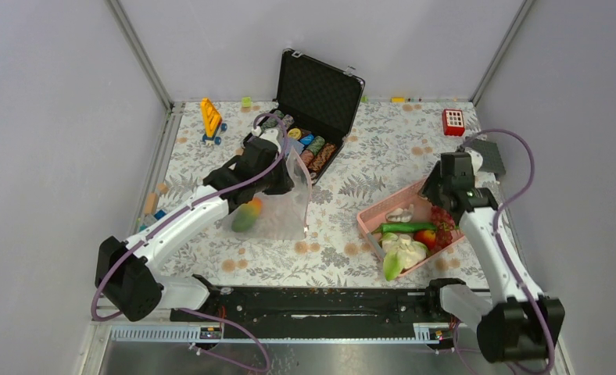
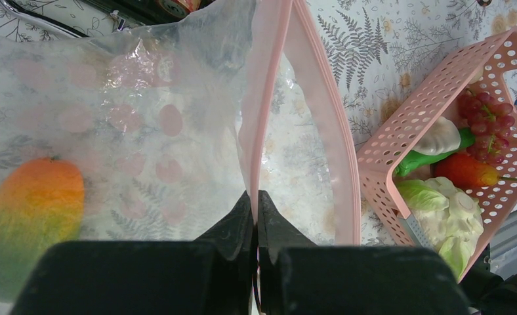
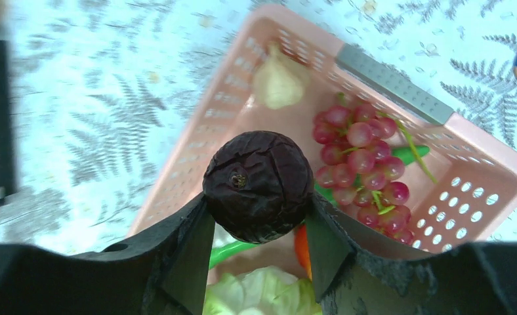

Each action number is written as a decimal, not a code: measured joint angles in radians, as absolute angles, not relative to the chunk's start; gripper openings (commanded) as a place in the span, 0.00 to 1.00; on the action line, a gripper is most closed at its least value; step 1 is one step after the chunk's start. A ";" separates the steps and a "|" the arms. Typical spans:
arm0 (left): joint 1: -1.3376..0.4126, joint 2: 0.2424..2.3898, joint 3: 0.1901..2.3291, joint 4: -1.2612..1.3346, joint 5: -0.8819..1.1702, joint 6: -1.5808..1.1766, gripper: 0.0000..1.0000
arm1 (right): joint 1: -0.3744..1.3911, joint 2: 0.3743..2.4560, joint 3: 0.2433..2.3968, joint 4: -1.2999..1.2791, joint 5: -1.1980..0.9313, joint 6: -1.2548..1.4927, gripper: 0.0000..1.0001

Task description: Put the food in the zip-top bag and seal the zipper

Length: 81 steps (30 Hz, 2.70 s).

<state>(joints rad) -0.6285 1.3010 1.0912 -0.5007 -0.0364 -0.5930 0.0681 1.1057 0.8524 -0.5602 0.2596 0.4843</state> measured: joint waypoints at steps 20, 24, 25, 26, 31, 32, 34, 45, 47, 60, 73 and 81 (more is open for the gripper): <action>-0.628 1.245 1.085 -0.505 -0.025 -0.600 0.00 | 0.535 1.120 0.945 0.104 -0.638 0.652 0.37; -0.628 1.215 1.074 -0.502 -0.022 -0.603 0.00 | 0.632 1.290 1.048 0.215 -0.690 0.689 0.36; -0.628 1.209 1.070 -0.502 -0.019 -0.603 0.00 | 0.649 1.329 1.071 0.229 -0.699 0.694 0.36; -0.628 1.204 1.066 -0.503 -0.014 -0.603 0.00 | 0.661 1.364 1.090 0.239 -0.703 0.698 0.36; -0.626 1.186 1.049 -0.511 -0.006 -0.604 0.00 | 0.683 1.492 1.160 0.184 -0.661 0.689 0.38; -0.623 1.183 1.047 -0.510 -0.006 -0.604 0.00 | 0.686 1.512 1.183 0.136 -0.619 0.675 0.38; -0.622 1.175 1.046 -0.511 -0.007 -0.603 0.00 | 0.692 1.544 1.217 0.060 -0.543 0.649 0.38; -0.622 1.145 1.045 -0.516 -0.040 -0.603 0.00 | 0.744 1.660 1.294 -0.278 -0.185 0.556 0.98; -0.622 1.145 1.045 -0.516 -0.044 -0.603 0.00 | 0.764 1.661 1.311 -0.308 -0.157 0.530 1.00; -0.623 1.145 1.045 -0.514 -0.060 -0.603 0.00 | 0.781 1.504 1.335 -0.378 -0.166 0.401 1.00; -0.623 1.145 1.045 -0.490 -0.072 -0.601 0.00 | 0.437 1.031 1.009 -0.524 0.097 0.507 1.00; -0.623 1.144 1.038 -0.452 -0.081 -0.591 0.00 | 0.330 1.070 0.865 -0.728 0.184 0.550 1.00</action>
